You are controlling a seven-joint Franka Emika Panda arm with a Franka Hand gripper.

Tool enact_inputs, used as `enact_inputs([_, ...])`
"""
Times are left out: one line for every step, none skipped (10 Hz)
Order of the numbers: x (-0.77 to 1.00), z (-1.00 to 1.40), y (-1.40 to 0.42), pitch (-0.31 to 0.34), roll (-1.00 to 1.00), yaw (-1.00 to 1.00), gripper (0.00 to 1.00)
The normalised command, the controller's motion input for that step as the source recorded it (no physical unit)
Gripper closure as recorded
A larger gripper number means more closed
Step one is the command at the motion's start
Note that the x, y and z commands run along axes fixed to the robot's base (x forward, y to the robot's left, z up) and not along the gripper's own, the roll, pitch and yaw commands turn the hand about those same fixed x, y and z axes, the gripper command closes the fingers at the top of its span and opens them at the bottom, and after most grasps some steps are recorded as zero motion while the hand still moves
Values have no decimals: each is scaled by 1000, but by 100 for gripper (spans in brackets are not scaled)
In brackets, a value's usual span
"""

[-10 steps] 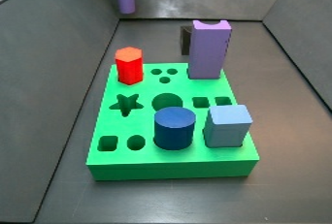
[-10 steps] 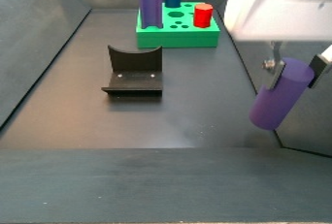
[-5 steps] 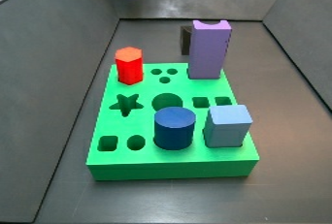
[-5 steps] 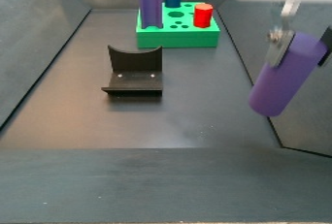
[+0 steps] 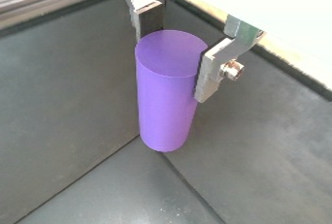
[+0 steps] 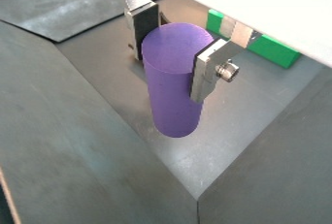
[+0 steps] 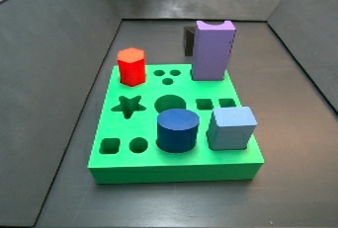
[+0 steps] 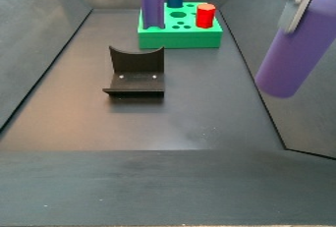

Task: Pick up the round object. Move up. Move to above the board. Insert the round object.
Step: Move to above the board.

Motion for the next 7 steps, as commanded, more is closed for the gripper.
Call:
enact_inputs([43, 1000, 74, 71, 28, -6, 100])
enact_inputs([33, 1000, 62, 74, 34, 0, 100])
enact_inputs([27, 1000, 52, 77, 35, 5, 100])
enact_inputs([26, 1000, 45, 79, 35, 8, 100])
enact_inputs([19, 1000, 35, 81, 38, 12, 100])
enact_inputs([11, 984, 22, 85, 44, 17, 100])
enact_inputs([3, 839, 10, 86, 50, 19, 100])
